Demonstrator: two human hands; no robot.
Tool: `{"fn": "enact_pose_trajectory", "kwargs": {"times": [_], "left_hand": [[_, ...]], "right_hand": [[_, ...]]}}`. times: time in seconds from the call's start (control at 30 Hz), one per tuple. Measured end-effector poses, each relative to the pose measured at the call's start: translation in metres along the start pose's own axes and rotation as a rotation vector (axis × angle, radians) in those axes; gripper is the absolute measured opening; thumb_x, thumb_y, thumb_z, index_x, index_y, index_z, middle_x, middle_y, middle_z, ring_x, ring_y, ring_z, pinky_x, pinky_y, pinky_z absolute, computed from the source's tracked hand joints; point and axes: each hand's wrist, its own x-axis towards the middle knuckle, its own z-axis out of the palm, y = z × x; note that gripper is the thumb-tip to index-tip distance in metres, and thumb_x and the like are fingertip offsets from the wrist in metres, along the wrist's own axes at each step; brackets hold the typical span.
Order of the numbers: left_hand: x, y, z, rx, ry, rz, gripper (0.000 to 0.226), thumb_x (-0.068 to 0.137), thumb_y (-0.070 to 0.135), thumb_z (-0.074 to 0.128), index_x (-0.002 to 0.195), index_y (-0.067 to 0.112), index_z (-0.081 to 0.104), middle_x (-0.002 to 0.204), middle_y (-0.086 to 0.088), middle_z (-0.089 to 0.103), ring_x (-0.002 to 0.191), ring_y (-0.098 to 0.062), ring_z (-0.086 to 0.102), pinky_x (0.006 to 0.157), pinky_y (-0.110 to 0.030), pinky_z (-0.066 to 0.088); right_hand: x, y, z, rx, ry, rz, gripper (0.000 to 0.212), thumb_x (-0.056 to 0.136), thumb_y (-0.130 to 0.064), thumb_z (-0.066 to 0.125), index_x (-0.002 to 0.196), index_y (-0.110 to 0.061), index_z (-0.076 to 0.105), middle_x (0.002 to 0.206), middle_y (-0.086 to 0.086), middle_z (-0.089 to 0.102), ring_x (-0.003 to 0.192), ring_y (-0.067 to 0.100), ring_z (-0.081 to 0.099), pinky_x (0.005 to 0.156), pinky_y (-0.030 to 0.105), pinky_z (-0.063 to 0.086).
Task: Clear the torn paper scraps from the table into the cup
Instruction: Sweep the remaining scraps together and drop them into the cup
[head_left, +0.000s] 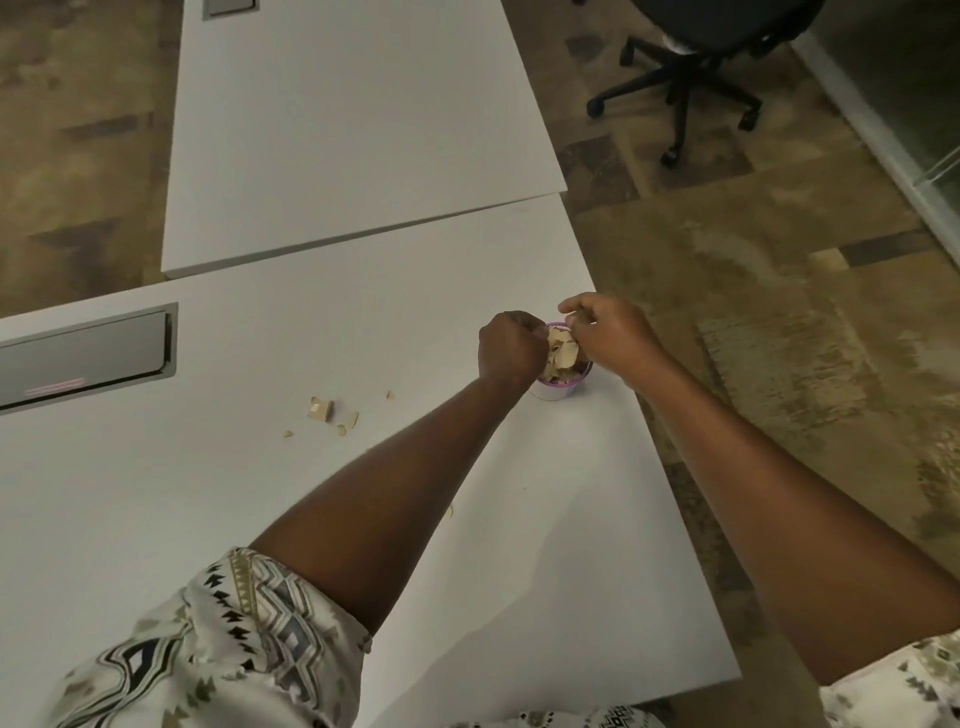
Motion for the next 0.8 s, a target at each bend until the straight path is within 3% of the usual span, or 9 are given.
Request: {"fn": "enact_pose_trajectory", "kwargs": {"times": [0.07, 0.23, 0.33, 0.47, 0.6, 0.8], "left_hand": [[-0.001, 0.001, -0.001, 0.002, 0.002, 0.007, 0.025, 0.091, 0.012, 0.055, 0.104, 0.009, 0.076, 0.107, -0.008, 0.075, 0.103, -0.025, 0.066, 0.091, -0.039, 0.055], [-0.005, 0.001, -0.009, -0.055, -0.009, 0.031, 0.035, 0.089, 0.006, 0.047, 0.109, 0.012, 0.074, 0.115, -0.006, 0.073, 0.106, -0.027, 0.067, 0.092, -0.043, 0.056], [-0.006, -0.004, -0.014, -0.126, -0.03, 0.013, 0.038, 0.088, 0.006, 0.044, 0.11, 0.014, 0.073, 0.112, -0.003, 0.073, 0.1, -0.029, 0.07, 0.09, -0.045, 0.057], [-0.01, -0.013, -0.02, -0.162, -0.016, -0.003, 0.038, 0.092, 0.006, 0.042, 0.118, 0.016, 0.069, 0.112, -0.002, 0.072, 0.108, -0.022, 0.065, 0.09, -0.047, 0.057], [-0.017, -0.027, -0.026, -0.151, 0.003, -0.013, 0.042, 0.092, 0.005, 0.04, 0.123, 0.017, 0.065, 0.116, -0.001, 0.071, 0.112, -0.02, 0.063, 0.092, -0.046, 0.057], [-0.031, -0.052, -0.034, -0.117, 0.017, -0.035, 0.042, 0.091, 0.007, 0.041, 0.125, 0.017, 0.063, 0.117, -0.002, 0.07, 0.107, -0.022, 0.066, 0.092, -0.045, 0.057]], "right_hand": [[-0.002, -0.001, -0.003, 0.027, 0.004, 0.004, 0.031, 0.096, -0.012, 0.046, 0.118, -0.018, 0.068, 0.119, 0.001, 0.069, 0.104, 0.018, 0.065, 0.091, 0.036, 0.055], [-0.019, 0.004, -0.002, -0.015, 0.064, -0.085, 0.034, 0.091, -0.007, 0.053, 0.119, -0.019, 0.067, 0.123, 0.0, 0.067, 0.106, 0.015, 0.063, 0.091, 0.029, 0.052], [-0.036, 0.016, 0.011, -0.176, 0.063, -0.3, 0.042, 0.088, -0.011, 0.058, 0.131, -0.013, 0.059, 0.138, 0.007, 0.057, 0.125, 0.024, 0.055, 0.102, 0.032, 0.046], [-0.054, 0.032, 0.034, -0.407, -0.05, -0.507, 0.061, 0.09, -0.024, 0.062, 0.146, -0.011, 0.042, 0.154, 0.012, 0.038, 0.145, 0.028, 0.032, 0.112, 0.044, 0.039], [-0.058, 0.039, 0.052, -0.611, -0.134, -0.443, 0.08, 0.094, -0.043, 0.056, 0.157, -0.019, 0.012, 0.165, 0.009, 0.009, 0.153, 0.026, 0.004, 0.12, 0.041, 0.024], [-0.049, 0.033, 0.06, -0.698, -0.144, -0.376, 0.081, 0.092, -0.049, 0.056, 0.153, -0.009, 0.021, 0.161, 0.012, 0.022, 0.15, 0.029, 0.018, 0.117, 0.041, 0.029]]}}
